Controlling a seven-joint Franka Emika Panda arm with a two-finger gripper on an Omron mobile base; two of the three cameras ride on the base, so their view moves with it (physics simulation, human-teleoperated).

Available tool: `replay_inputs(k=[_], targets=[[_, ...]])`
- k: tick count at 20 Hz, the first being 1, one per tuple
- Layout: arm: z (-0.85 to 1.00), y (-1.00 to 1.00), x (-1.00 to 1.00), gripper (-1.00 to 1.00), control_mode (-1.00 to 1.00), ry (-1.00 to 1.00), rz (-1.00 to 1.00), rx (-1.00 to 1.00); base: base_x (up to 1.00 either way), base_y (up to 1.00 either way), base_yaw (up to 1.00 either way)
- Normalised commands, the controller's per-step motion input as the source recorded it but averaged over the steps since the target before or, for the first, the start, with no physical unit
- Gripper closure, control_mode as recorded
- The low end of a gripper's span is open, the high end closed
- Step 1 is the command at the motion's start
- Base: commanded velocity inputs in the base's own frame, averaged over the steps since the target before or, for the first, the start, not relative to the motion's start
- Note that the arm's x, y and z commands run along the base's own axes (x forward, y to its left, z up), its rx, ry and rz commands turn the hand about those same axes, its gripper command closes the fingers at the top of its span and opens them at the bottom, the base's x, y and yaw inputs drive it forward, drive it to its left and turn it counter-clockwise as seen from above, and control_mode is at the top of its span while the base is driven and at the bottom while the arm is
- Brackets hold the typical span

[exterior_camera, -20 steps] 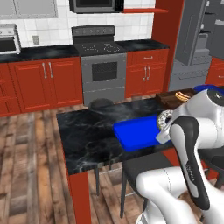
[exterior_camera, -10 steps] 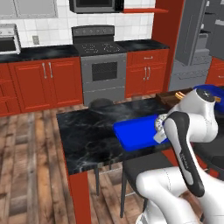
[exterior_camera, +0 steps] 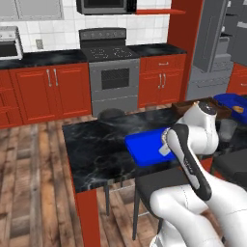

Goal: Take the cake and donut from the fridge and place them on the empty tray on the dining counter.

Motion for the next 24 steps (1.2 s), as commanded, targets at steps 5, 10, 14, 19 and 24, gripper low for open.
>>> replay_inputs(k=[5,10,14,19,24], targets=[[-0.34,0.15,0.59,1.00,-1.00,0.00,0.00,0.00,0.00,0.00,0.00],[-0.38,0.11,0.55,1.00,-1.00,0.04,0.00,0.00,0.00,0.00,0.00],[-0.32,0.01,0.44,1.00,-1.00,0.13,-0.02,0.00,0.00,0.00,0.00],[-0.22,0.00,0.45,1.00,-1.00,0.16,-0.03,0.00,0.00,0.00,0.00],[-0.17,0.00,0.49,1.00,-1.00,0.10,-0.01,0.00,0.00,0.00,0.00]])
